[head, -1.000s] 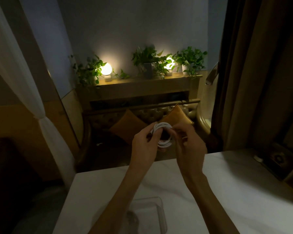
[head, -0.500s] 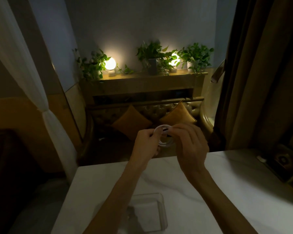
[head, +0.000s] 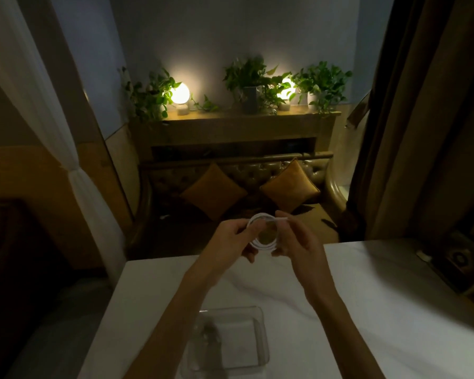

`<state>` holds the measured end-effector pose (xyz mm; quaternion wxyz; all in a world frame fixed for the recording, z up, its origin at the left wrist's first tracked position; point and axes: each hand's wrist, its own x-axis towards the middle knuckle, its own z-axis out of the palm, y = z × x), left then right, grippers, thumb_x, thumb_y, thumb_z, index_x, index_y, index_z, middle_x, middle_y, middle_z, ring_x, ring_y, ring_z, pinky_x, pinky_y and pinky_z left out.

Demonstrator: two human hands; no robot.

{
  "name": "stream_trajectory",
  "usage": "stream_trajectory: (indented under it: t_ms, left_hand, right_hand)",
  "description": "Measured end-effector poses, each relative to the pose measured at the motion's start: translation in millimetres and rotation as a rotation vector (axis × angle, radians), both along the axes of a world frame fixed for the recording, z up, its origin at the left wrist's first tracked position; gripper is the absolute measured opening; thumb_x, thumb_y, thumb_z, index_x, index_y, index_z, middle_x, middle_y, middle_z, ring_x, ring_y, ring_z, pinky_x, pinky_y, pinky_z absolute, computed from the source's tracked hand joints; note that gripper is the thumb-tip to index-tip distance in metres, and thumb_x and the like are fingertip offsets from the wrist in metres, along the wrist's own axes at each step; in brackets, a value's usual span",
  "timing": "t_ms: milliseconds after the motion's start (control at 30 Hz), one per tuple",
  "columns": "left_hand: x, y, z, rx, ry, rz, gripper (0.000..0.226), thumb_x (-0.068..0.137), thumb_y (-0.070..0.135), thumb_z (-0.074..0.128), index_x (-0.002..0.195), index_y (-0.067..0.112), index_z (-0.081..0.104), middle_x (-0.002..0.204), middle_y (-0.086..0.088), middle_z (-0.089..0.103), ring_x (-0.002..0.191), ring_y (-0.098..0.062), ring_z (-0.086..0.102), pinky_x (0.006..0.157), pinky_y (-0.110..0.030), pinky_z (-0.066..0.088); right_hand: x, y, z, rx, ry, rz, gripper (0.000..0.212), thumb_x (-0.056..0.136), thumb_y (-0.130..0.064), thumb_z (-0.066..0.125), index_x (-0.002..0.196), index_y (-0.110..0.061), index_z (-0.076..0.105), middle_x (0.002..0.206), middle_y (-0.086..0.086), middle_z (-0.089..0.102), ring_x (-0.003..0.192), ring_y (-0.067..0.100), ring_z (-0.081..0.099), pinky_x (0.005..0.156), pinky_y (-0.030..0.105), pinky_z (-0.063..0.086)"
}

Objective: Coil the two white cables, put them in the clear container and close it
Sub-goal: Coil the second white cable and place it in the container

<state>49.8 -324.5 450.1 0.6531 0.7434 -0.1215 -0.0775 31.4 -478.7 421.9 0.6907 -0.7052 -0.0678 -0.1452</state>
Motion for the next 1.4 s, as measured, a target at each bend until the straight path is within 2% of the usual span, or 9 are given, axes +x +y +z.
stream_trajectory:
  t_ms: [167,267,400,600,800,933,1167,1300,1400]
  left_hand:
    - [-8,25,-22,-0.193,0.384,0.004,0.035,0.098,0.027,0.046,0.118,0.003,0.062,0.112,-0.017,0.068,0.090,-0.026,0.068,0.070,-0.031,0.057]
    - [-13,40,-40,-0.112,0.391,0.036,0.029,0.096,0.023,0.049,0.114,0.006,0.065,0.109,-0.013,0.071,0.094,-0.024,0.070,0.074,-0.029,0.058]
    - [-21,72,-61,-0.043,0.406,0.125,0.022,0.092,0.019,0.058,0.102,0.002,0.068,0.087,-0.010,0.069,0.074,-0.017,0.067,0.069,-0.026,0.058]
    - [-34,121,-106,0.113,0.452,0.224,0.021,0.093,0.019,0.058,0.103,0.003,0.068,0.090,-0.015,0.066,0.071,-0.016,0.064,0.064,-0.023,0.058]
    - [-30,155,-137,0.059,0.552,0.186,0.031,0.099,0.012,0.044,0.128,0.011,0.056,0.096,-0.020,0.062,0.071,-0.022,0.061,0.064,-0.030,0.057]
    - [-21,175,-148,0.056,0.599,0.180,0.032,0.094,0.002,0.043,0.121,0.006,0.062,0.089,-0.017,0.064,0.064,-0.020,0.058,0.061,-0.032,0.051]
    - [-5,195,-161,0.088,0.555,0.178,0.032,0.095,0.006,0.039,0.102,0.019,0.068,0.081,-0.017,0.057,0.059,-0.017,0.051,0.056,-0.027,0.043]
    - [3,192,-168,0.128,0.580,0.223,0.028,0.096,0.008,0.043,0.097,0.014,0.071,0.067,-0.009,0.060,0.053,-0.015,0.052,0.053,-0.027,0.045]
    - [-3,192,-172,0.010,0.559,0.160,0.035,0.094,0.004,0.038,0.094,0.017,0.071,0.075,-0.011,0.063,0.061,-0.019,0.054,0.056,-0.028,0.046]
  right_hand:
    - [-2,8,-26,0.083,0.098,0.016,0.028,0.096,-0.023,0.051,0.118,-0.012,0.064,0.109,0.006,0.070,0.097,0.014,0.069,0.072,0.024,0.059]
    - [-8,22,-50,0.098,0.175,0.093,0.029,0.094,-0.023,0.054,0.122,-0.018,0.062,0.112,-0.002,0.069,0.101,0.008,0.067,0.076,0.022,0.058]
    - [-13,42,-79,0.127,0.326,0.229,0.038,0.090,-0.014,0.063,0.126,-0.022,0.059,0.113,-0.005,0.070,0.101,0.008,0.067,0.076,0.019,0.056]
    - [-11,80,-117,0.193,0.559,0.319,0.039,0.087,-0.012,0.066,0.125,-0.016,0.061,0.115,0.005,0.071,0.103,0.018,0.069,0.087,0.035,0.058]
    - [-13,124,-139,0.129,0.569,0.227,0.037,0.087,-0.008,0.066,0.123,-0.014,0.064,0.113,0.004,0.071,0.099,0.014,0.069,0.080,0.027,0.059]
    - [-10,148,-144,0.117,0.590,0.240,0.040,0.088,-0.008,0.064,0.127,-0.015,0.060,0.115,0.004,0.069,0.103,0.013,0.067,0.075,0.019,0.057]
    - [-2,168,-150,0.301,0.701,0.363,0.036,0.094,-0.016,0.052,0.130,-0.014,0.057,0.122,0.003,0.068,0.114,0.016,0.063,0.090,0.028,0.055]
    - [-4,176,-154,0.212,0.677,0.369,0.039,0.094,-0.028,0.052,0.131,-0.019,0.057,0.124,-0.003,0.067,0.115,0.010,0.062,0.090,0.025,0.053]
    - [-5,178,-157,0.167,0.644,0.369,0.040,0.092,-0.033,0.051,0.132,-0.026,0.056,0.124,-0.008,0.066,0.115,0.005,0.060,0.088,0.020,0.053]
